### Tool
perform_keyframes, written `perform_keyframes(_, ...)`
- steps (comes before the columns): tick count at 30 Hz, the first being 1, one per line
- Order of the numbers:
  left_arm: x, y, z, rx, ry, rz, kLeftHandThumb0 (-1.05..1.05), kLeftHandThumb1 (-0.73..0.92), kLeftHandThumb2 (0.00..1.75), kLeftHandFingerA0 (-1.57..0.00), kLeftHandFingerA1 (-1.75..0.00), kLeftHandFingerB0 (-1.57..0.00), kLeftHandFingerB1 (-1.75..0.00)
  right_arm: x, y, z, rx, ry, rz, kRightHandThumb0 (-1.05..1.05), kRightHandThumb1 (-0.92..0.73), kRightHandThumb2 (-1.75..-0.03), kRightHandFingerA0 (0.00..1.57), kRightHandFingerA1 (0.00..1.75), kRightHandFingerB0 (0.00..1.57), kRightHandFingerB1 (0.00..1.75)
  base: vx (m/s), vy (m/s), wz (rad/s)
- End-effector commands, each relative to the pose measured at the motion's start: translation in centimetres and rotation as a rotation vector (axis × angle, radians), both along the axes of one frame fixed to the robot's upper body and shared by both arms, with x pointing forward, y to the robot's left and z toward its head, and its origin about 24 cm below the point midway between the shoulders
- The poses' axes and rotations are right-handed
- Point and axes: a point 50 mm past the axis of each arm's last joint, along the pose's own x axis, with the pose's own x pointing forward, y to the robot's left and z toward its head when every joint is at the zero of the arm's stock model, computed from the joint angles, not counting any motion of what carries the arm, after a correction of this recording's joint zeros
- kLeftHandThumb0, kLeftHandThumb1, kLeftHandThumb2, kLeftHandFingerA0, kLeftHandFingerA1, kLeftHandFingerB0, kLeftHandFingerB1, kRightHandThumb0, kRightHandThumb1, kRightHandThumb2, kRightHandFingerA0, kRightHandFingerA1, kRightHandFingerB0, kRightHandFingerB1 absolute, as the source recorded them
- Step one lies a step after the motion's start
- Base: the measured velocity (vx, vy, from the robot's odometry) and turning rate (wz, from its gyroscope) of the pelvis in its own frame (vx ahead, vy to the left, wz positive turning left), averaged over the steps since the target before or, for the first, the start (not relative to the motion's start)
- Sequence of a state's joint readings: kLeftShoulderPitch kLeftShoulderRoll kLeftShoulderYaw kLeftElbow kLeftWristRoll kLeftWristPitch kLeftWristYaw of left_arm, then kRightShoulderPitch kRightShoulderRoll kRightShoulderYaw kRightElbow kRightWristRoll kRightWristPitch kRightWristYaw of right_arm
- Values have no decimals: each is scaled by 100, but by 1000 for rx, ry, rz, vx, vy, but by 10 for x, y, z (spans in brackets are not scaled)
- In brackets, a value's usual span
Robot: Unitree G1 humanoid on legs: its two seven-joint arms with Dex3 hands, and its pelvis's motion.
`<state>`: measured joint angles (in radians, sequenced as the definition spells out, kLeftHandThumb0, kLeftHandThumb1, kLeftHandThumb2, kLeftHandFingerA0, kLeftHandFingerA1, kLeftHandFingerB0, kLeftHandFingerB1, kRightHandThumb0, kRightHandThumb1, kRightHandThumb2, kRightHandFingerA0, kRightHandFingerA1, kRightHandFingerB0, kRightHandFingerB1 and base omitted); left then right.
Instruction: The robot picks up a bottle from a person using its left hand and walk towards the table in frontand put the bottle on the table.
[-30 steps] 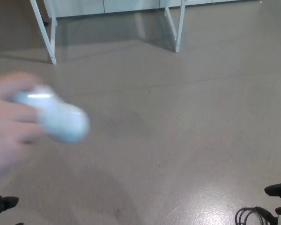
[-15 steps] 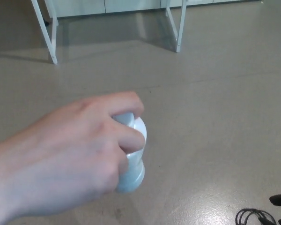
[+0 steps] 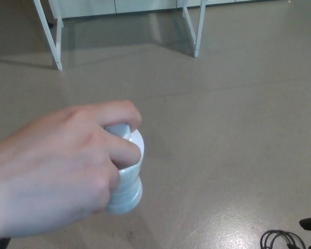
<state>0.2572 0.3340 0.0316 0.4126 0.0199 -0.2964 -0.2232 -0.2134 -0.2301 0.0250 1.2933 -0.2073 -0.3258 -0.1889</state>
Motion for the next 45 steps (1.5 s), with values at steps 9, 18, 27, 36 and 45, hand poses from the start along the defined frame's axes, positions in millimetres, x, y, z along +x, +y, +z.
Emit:
perform_keyframes(9, 2, -93, 141, -266, -407, -600, -62, 38, 78, -1, -32, 0, -8, -7, -3, -3, 18, 25, -21, -55, -43, -56, 45, 71, 43, 65, 0, 0, 0)
perform_keyframes(18, 22, -104, 141, -312, -363, -584, -68, 41, 76, -2, -33, 0, 0, -5, -4, -2, 17, 19, -24, -53, -42, -56, 46, 70, 44, 64, 0, 0, 0)
perform_keyframes(27, 36, -105, 148, -309, -309, -607, -64, 39, 78, 0, -39, 0, -8, -1, -5, 1, 14, 2, -19, -60, -30, -83, 51, 74, 41, 67, 0, 0, 0)
perform_keyframes(36, 42, -116, 147, -296, -329, -484, -21, 82, 64, -100, -59, -29, -33, -2, -4, 0, 6, 18, -3, -62, -31, -84, 50, 73, 41, 66, 0, 0, 0)
perform_keyframes(45, 46, -125, 140, -318, -335, -378, 0, 81, 83, -110, -134, -78, -122, 1, -4, 1, 10, 13, -3, -64, -32, -84, 50, 72, 45, 67, 0, 0, 0)
